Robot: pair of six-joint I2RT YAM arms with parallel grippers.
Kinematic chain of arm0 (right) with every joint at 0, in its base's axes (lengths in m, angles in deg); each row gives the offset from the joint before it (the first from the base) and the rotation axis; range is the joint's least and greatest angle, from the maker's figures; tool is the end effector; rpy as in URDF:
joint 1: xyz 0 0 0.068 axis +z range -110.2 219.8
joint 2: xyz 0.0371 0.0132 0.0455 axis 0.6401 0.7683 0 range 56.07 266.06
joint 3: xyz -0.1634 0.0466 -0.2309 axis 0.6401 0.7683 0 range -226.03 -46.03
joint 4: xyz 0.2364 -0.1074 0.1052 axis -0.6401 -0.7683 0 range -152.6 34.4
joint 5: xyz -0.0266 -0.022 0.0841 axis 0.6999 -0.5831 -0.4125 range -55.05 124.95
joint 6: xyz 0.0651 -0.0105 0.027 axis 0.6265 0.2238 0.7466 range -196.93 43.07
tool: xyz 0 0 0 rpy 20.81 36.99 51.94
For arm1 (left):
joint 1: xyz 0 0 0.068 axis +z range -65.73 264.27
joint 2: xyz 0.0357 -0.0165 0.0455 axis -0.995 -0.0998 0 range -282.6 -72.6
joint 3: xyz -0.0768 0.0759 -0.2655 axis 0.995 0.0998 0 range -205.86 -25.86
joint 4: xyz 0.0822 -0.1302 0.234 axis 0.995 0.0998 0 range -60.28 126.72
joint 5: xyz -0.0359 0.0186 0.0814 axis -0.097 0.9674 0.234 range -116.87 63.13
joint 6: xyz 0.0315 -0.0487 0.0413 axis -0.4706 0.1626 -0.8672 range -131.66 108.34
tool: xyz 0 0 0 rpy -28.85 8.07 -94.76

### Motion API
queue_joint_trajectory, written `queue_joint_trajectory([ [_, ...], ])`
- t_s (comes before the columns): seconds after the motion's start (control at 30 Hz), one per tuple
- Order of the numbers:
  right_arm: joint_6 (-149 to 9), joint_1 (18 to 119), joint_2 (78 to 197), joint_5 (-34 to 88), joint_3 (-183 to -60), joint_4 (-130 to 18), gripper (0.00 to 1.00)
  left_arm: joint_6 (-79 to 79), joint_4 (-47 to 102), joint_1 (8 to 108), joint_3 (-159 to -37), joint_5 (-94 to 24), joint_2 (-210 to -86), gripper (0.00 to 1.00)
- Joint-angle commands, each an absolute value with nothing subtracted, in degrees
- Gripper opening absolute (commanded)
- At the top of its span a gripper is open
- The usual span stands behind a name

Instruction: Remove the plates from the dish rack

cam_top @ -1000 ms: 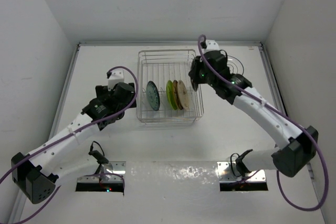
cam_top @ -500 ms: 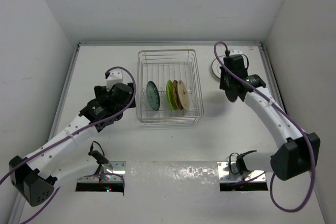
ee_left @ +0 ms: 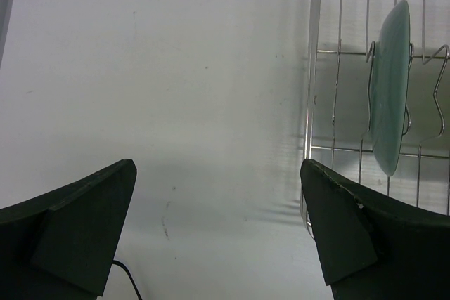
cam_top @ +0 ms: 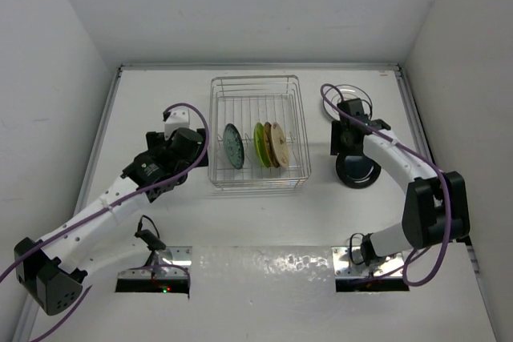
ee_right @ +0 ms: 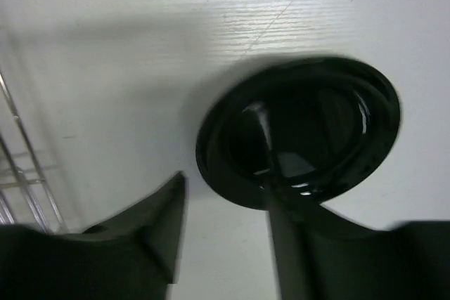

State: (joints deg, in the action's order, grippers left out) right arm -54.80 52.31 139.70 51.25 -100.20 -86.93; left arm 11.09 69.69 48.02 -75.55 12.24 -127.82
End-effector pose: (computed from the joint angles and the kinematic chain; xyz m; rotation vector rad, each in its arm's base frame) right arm 0.3089 0.0517 0.1983 0.3110 2.5525 -0.1518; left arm 0.1947 -0.0970 0.2911 -0.0574 2.1655 0.2309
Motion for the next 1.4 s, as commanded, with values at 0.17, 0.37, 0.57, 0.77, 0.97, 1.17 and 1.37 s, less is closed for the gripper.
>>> queue_joint_trajectory([
  [0.17, -48.57, 52.89, 131.31, 35.28, -102.20, -77.79, 0.72, 10.93, 67.78, 48.77, -75.52, 13.02, -127.00, 1.00],
  [0.37, -44.94, 62.90, 130.77, 30.64, -104.65, -74.50, 0.72, 11.64, 68.13, 50.17, -75.78, 13.82, -126.48, 1.00],
  [0.57, -41.86, 67.82, 133.32, 31.53, -106.58, -70.90, 0.60, 11.46, 67.87, 50.17, -75.69, 13.30, -126.83, 1.00],
  [0.77, -41.33, 70.82, 138.85, 31.09, -110.01, -69.57, 0.52, 11.20, 67.52, 50.26, -75.60, 12.68, -127.00, 1.00],
  [0.97, -41.60, 72.58, 143.77, 31.87, -112.47, -69.57, 0.48, 10.93, 67.34, 50.26, -75.52, 12.15, -127.00, 1.00],
  [1.17, -42.04, 73.11, 146.68, 34.78, -112.30, -69.31, 0.40, 10.76, 66.99, 50.17, -75.34, 11.45, -127.00, 1.00],
  [1.37, -41.25, 73.20, 148.70, 34.60, -111.59, -68.08, 0.19, 10.58, 66.99, 50.26, -75.34, 11.36, -126.92, 1.00],
])
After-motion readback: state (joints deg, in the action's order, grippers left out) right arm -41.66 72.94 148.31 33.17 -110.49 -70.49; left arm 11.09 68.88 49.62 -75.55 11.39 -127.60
